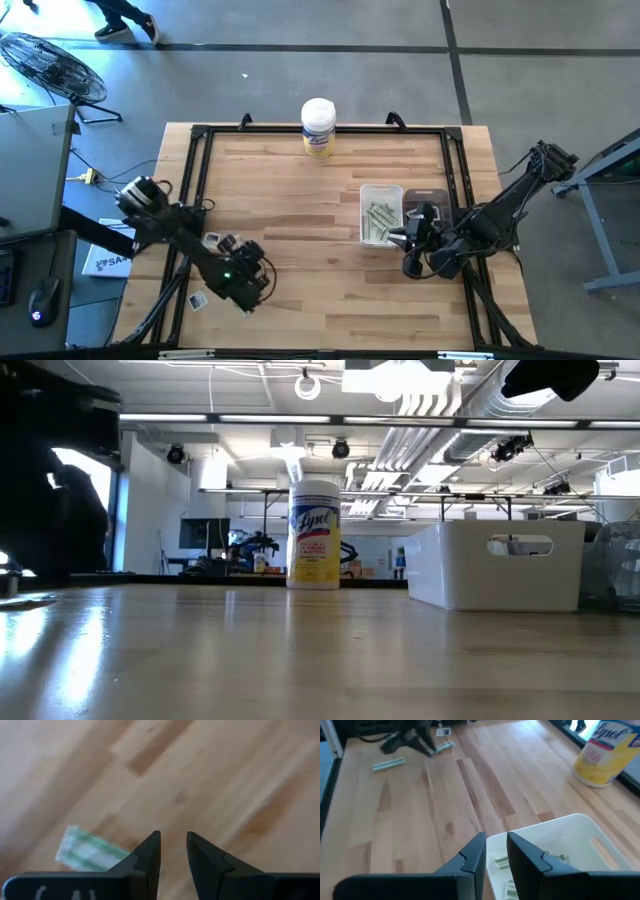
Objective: Pick & Place First Aid Supplies
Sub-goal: Put the green bandage pack into the white bin
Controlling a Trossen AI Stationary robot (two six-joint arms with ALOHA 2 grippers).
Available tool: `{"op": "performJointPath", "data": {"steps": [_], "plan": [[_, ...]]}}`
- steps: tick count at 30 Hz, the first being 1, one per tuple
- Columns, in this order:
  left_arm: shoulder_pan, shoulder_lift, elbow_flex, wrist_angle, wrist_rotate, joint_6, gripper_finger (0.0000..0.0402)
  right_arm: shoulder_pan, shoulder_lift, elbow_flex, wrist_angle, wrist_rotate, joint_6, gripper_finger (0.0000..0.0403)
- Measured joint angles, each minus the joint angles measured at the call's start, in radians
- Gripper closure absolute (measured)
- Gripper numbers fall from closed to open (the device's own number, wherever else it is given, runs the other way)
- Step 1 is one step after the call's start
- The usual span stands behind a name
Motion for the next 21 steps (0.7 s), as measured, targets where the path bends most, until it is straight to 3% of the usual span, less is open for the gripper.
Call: {"op": "performJointPath", "data": {"steps": [11, 15, 21], "plan": [[-0.094, -0.313, -0.313, 0.254, -0.049, -0.105, 0.0298, -0.021, 0.0, 0.0, 0.01, -0.004, -0.007, 0.0331], [-0.102, -0.325, -0.361, 0.304, -0.074, -0.085, 0.0253, -0.021, 0.0, 0.0, 0.01, -0.004, -0.008, 0.0331], [-0.102, -0.291, -0.361, 0.374, -0.012, 0.134, 0.021, -0.021, 0.0, 0.0, 0.014, -0.004, -0.008, 0.0331]]}}
